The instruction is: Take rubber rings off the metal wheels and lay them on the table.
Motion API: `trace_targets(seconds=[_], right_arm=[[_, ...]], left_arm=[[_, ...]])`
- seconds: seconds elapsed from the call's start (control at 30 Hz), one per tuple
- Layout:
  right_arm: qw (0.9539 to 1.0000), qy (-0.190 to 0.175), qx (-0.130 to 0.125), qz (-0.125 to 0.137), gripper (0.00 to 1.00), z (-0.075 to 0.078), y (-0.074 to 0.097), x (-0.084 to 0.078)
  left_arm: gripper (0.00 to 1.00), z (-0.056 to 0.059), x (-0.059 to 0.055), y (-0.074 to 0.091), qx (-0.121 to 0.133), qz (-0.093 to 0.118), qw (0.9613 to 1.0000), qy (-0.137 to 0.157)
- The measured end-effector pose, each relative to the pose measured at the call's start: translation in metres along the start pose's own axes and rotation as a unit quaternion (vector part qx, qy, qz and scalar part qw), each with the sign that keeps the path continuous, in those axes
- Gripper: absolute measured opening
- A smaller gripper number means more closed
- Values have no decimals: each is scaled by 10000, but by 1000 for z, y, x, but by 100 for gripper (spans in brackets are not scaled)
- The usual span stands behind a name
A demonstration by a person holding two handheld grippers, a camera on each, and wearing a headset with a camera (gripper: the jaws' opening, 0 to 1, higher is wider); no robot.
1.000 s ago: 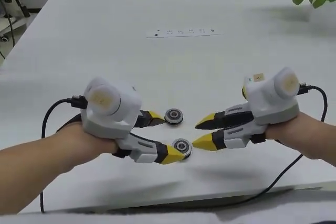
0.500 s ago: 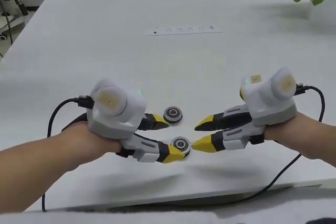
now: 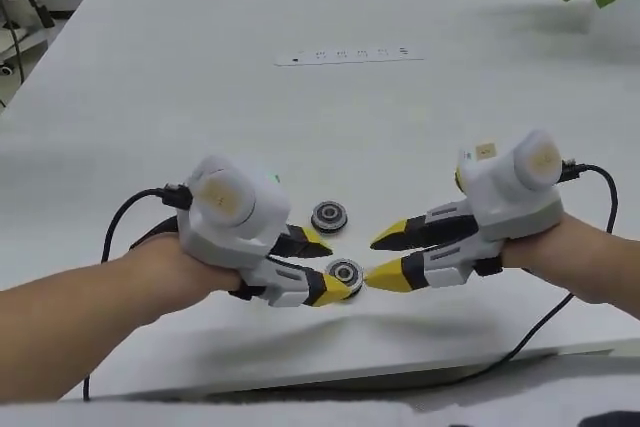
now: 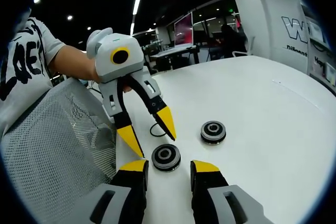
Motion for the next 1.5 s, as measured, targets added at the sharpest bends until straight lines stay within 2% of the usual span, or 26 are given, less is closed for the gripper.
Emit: trace_targets(seconds=[0.33, 0.4, 0.43, 0.73, 1.0, 1.5], right_arm=[[10000, -19, 14, 9, 30, 0, -1, -1], [10000, -4, 23, 0, 30, -1, -1, -1], [10000, -7, 30, -5, 30, -1, -2, 0], [10000, 20, 83, -50, 30, -5, -5, 0], [9999, 59, 85, -101, 29, -10, -8, 1], [9995, 109, 128, -263, 26, -9, -17, -9]], left_arm=[[16, 2, 0, -6, 14, -113, 9998, -147], [13, 2, -3, -7, 69, -230, 9993, -279], [12, 2, -2, -8, 120, -201, 9988, -420], [8, 0, -1, -9, 217, -124, 9994, -228], [8, 2, -2, -9, 278, -101, 9991, -289], [7, 5, -3, -9, 384, -65, 9988, -306]])
Point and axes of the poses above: the centre of the closed fingertips' face, and the gripper's own axes: y roughly backward along the fingers, z roughly to its right, x roughly out of its top, the point moved 9 cm from there along y, roughly backward along the fingers, and after that the axes turned 10 degrees about y, right-handed, at the moved point
